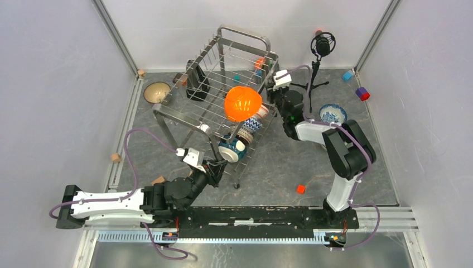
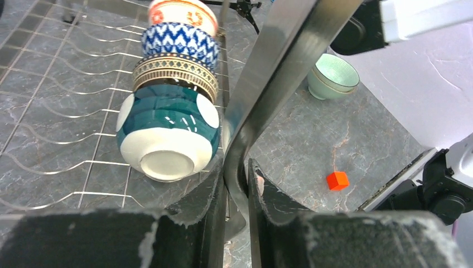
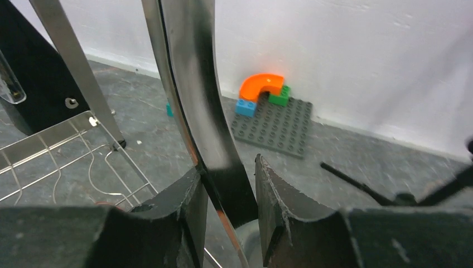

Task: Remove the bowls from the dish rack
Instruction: Adjust the dish rack at the center of the board.

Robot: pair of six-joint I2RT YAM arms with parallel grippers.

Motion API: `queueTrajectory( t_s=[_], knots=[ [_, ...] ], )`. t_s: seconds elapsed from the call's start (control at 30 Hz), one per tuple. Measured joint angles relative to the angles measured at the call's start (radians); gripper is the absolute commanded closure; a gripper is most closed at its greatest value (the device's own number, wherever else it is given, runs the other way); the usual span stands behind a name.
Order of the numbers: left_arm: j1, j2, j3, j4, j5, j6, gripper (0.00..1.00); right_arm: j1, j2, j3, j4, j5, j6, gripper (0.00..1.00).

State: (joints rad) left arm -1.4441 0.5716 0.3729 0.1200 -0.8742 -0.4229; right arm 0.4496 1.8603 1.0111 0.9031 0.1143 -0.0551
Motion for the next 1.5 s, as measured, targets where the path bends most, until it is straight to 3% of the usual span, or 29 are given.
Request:
queueTrajectory(
  t_s=[0.4,0.73,1.2,1.5],
  knots=[
    [-0.005,-0.111,0.0,-0.137,-0.102,-0.043,0.96,-0.02,-0.391,-0.371,-0.094,0.161,0.068,1.0],
    [0.01,-0.016,0.003,-0.041,-0.258,-0.013,0.98,-0.008,-0.713,-0.569,-0.246,0.27,0.143,1.0],
    [0.3,0.08,-0.004,0.092,-0.198,0.086,0.98,0.04,-0.951,-0.663,-0.401,0.259,0.254,1.0],
    [0.403,0.11,0.008,0.095,-0.179,0.122,0.98,0.09,-1.069,-0.711,-0.455,0.22,0.286,1.0]
  ],
)
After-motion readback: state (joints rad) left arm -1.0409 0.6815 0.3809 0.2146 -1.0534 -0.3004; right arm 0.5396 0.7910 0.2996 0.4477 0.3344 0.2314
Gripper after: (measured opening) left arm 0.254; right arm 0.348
